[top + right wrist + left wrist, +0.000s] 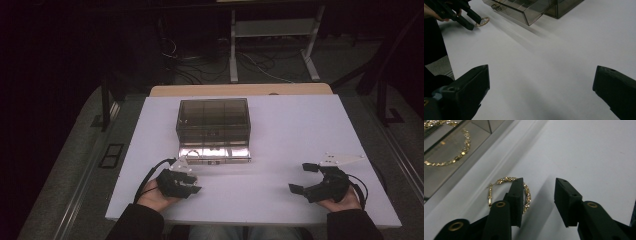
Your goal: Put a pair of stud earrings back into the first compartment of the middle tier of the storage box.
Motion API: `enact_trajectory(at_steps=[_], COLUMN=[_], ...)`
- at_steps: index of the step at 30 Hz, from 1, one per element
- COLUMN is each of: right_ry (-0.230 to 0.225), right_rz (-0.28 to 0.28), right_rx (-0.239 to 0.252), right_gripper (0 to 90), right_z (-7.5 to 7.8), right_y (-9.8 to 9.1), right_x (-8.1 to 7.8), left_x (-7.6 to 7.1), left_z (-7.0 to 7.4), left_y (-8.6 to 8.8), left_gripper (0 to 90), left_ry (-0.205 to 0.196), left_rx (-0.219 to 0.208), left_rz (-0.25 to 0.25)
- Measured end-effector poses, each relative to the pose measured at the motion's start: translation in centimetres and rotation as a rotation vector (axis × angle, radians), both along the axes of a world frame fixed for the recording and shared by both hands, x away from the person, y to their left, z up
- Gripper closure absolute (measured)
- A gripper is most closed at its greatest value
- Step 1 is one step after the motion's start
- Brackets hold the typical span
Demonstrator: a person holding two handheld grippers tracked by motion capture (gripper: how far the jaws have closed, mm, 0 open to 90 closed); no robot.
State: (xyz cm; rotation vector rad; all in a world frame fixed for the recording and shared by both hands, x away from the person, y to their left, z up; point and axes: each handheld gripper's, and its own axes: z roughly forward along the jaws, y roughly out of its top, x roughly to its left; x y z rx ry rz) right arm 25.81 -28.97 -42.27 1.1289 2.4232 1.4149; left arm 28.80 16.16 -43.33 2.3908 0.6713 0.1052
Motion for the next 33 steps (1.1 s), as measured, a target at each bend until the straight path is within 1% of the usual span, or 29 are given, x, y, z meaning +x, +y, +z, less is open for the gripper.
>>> enact_trajectory(at_steps=[2,3,5,9,12,14,16,17,21,22,23,24,25,27,29,33], right_ry=[-0.001,-0.002,0.000,0.000,0.000,0.000,0.000,0.000,0.000,-0.001,0.000,0.000,0.004,0.004,0.002,0.003], right_rz=[0.001,0.001,0.000,0.000,0.000,0.000,0.000,0.000,0.001,0.000,-0.001,-0.001,-0.004,-0.002,-0.001,0.000], right_rx=[0.000,0.000,0.001,-0.001,-0.001,-0.001,0.000,0.001,0.000,0.000,-0.001,-0.001,0.000,-0.002,-0.002,-0.003], right_gripper=[0.3,0.3,0.3,0.3,0.3,0.3,0.3,0.3,0.3,0.3,0.3,0.3,0.3,0.3,0.3,0.3], right_z=[0.0,0.0,0.0,0.0,0.0,0.0,0.0,0.0,0.0,0.0,0.0,0.0,0.0,0.0,0.0,0.0], right_y=[0.0,0.0,0.0,0.0,0.0,0.0,0.0,0.0,0.0,0.0,0.0,0.0,0.0,0.1,0.1,0.0], right_x=[0.0,0.0,0.0,0.0,0.0,0.0,0.0,0.0,0.0,0.0,0.0,0.0,0.0,0.1,0.1,0.1], left_x=[0.1,0.2,0.3,0.3,0.3,0.5,0.6,0.6,1.0,1.0,1.3,1.3,1.5,1.8,1.8,1.7], left_z=[-0.1,-0.1,-0.2,-0.2,-0.2,-0.2,-0.2,-0.2,-0.3,-0.3,-0.4,-0.4,-0.4,-0.6,-0.6,-0.5], left_y=[0.1,0.2,0.2,0.2,0.2,0.1,0.2,0.2,0.4,0.5,0.7,0.7,0.9,1.2,1.2,1.1], left_gripper=[63.4,65.6,66.7,73.4,74.8,75.5,77.9,80.5,84.0,84.5,84.6,84.7,84.9,85.4,85.5,85.7], left_ry=[-0.002,-0.002,-0.002,-0.001,-0.005,-0.011,-0.001,0.004,0.036,0.048,0.078,0.078,0.104,0.135,0.148,0.138], left_rx=[0.009,0.009,0.003,0.011,0.013,0.018,0.015,0.011,-0.009,-0.011,-0.034,-0.034,-0.053,-0.075,-0.083,-0.070], left_rz=[0.008,0.014,0.022,0.021,0.026,0.014,0.018,0.016,0.024,0.027,0.038,0.038,0.052,0.063,0.069,0.064])
